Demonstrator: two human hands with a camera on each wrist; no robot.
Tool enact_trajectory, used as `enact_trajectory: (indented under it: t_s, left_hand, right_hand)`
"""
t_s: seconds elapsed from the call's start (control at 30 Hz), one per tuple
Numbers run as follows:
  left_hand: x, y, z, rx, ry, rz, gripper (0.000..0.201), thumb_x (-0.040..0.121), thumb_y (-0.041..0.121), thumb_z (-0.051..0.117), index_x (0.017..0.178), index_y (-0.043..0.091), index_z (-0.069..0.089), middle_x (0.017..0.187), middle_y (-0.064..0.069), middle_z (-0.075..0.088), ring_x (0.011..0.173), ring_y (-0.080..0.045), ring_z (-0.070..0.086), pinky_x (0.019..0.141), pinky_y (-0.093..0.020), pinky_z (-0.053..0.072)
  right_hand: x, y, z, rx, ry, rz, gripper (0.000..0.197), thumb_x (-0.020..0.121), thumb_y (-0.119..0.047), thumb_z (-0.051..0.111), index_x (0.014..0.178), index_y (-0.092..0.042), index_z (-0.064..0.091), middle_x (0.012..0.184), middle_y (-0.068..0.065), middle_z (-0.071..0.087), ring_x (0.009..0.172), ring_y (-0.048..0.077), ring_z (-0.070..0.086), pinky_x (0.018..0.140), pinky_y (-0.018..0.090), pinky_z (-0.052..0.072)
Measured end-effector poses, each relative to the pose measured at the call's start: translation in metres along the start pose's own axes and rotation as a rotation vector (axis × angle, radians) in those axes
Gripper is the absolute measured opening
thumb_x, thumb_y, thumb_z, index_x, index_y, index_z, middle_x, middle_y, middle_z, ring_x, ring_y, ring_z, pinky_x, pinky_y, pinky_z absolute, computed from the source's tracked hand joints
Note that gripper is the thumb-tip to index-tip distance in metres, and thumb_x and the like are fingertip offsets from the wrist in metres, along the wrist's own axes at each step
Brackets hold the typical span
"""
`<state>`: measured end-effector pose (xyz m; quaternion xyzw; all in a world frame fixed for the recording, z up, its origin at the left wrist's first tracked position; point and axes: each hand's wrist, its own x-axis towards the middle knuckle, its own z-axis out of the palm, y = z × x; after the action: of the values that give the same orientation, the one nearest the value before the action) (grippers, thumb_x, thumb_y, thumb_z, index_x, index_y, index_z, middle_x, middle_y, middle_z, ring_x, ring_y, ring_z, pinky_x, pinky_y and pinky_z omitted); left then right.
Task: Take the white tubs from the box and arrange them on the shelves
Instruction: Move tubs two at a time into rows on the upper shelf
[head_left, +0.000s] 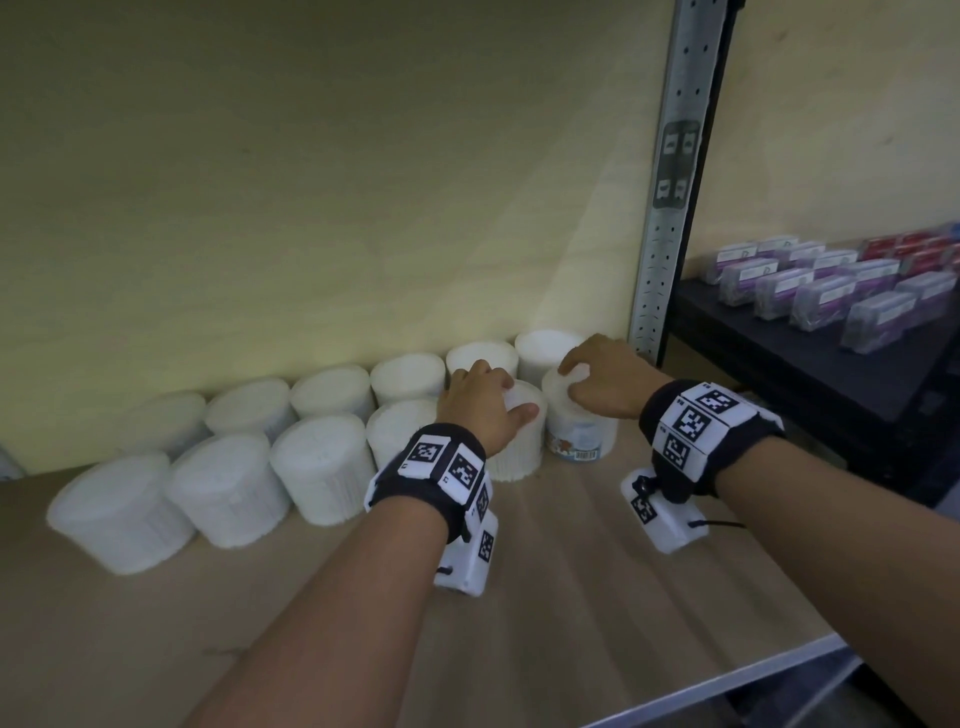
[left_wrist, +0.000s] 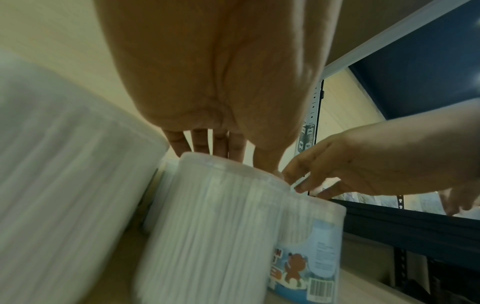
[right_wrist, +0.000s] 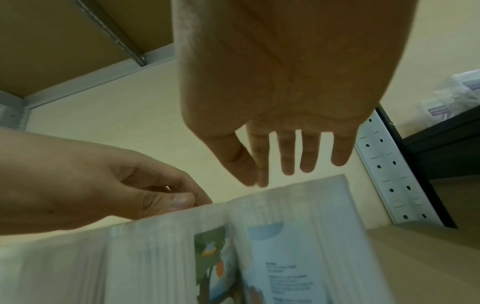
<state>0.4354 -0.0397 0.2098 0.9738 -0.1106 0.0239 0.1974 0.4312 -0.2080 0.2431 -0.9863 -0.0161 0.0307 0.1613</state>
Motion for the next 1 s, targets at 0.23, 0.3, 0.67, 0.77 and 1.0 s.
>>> enact_trajectory:
  t_s: [0.23,0.3,0.67,0.77,1.0]
  left_hand:
    - [0.0,-0.001,0.0,-0.005,-0.002,0.003,0.053,0.087,0.049,0.057,0.13,0.019,0.052,0.131,-0.003,0.047,0.126,-0.025,0.04,0.102,-0.04,0.038]
    - [0.001,-0.001,0.0,-0.011,-0.004,0.005,0.053,0.087,0.049,0.058,0.13,0.018,0.052,0.131,-0.003,0.046,0.126,-0.025,0.04,0.103,-0.04,0.038]
    - [0.001,0.0,-0.002,-0.013,-0.02,0.008,0.053,0.087,0.048,0.059,0.13,0.018,0.052,0.13,-0.004,0.046,0.125,-0.025,0.04,0.102,-0.039,0.037]
    - [0.001,-0.001,-0.003,-0.025,-0.022,0.007,0.052,0.086,0.047,0.061,0.129,0.017,0.052,0.131,-0.004,0.046,0.126,-0.025,0.039,0.104,-0.039,0.036]
    - [0.001,0.0,-0.002,-0.034,-0.011,0.003,0.052,0.087,0.047,0.061,0.128,0.017,0.053,0.129,-0.005,0.047,0.124,-0.026,0.04,0.104,-0.04,0.037]
  right_hand:
    - [0.001,0.0,0.007,-0.166,0.01,0.086,0.063,0.088,-0.056,0.049,0.135,-0.014,0.047,0.141,0.013,0.037,0.132,0.034,0.033,0.106,0.046,0.033]
    - [0.001,0.0,0.006,-0.164,0.006,0.073,0.062,0.088,-0.055,0.05,0.135,-0.014,0.047,0.14,0.013,0.038,0.132,0.034,0.033,0.106,0.045,0.033]
    - [0.0,0.006,-0.013,-0.138,-0.2,-0.077,0.05,0.094,-0.022,0.054,0.142,-0.028,0.042,0.154,0.002,0.031,0.141,0.024,0.031,0.114,0.034,0.028]
    - [-0.001,0.005,-0.014,-0.059,-0.151,-0.093,0.049,0.091,-0.011,0.051,0.137,-0.028,0.049,0.15,0.003,0.036,0.138,0.026,0.035,0.111,0.034,0.034]
    - [0.001,0.002,-0.003,-0.161,-0.009,0.057,0.057,0.09,-0.049,0.053,0.133,-0.012,0.05,0.138,0.014,0.039,0.13,0.035,0.035,0.107,0.042,0.034]
